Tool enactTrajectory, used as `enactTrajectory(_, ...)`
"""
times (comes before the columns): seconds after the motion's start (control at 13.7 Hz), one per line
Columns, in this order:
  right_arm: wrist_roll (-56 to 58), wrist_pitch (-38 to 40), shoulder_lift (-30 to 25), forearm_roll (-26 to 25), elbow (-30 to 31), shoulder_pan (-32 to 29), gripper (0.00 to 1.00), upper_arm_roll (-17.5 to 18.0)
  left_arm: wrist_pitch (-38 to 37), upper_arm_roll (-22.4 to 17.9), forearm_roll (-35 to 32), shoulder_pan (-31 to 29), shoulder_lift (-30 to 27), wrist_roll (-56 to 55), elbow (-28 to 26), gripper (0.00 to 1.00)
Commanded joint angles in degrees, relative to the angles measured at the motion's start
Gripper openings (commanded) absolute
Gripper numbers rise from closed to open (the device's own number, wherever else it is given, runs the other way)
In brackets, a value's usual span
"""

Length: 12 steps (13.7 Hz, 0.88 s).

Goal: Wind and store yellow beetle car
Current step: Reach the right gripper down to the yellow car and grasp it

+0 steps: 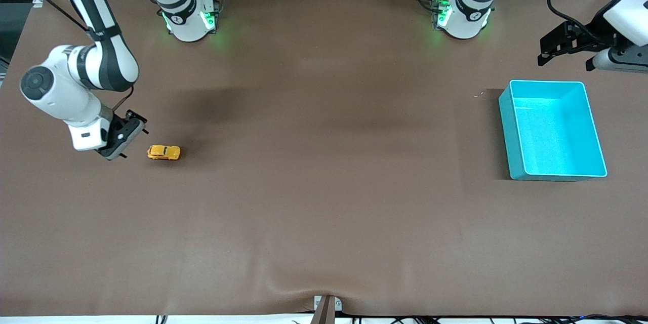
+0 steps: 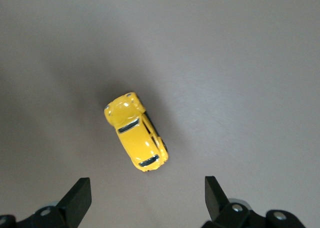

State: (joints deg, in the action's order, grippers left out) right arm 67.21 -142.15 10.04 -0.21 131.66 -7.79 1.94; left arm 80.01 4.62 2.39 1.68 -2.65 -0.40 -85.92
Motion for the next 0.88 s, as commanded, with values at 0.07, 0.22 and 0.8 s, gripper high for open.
enactTrajectory(0.07,11.68,-4.96,4.53,0.12,-0.52,-0.3,1.0,0.61,0.15,-0.22,1.12,-0.71,-2.35,-1.01,-1.97,1.0)
enactTrajectory(0.22,16.18,-9.27,7.08,0.03,-0.52,0.4,1.0,0.61,0.15,-0.14,1.12,-1.85,-2.44,-1.71,-2.06,1.0)
enactTrajectory(0.8,21.03,-10.26,9.91,0.03,-0.7,1.64,0.9,0.79,-0.38,-0.05,1.12,-1.76,-2.44,-2.59,-2.33,1.0)
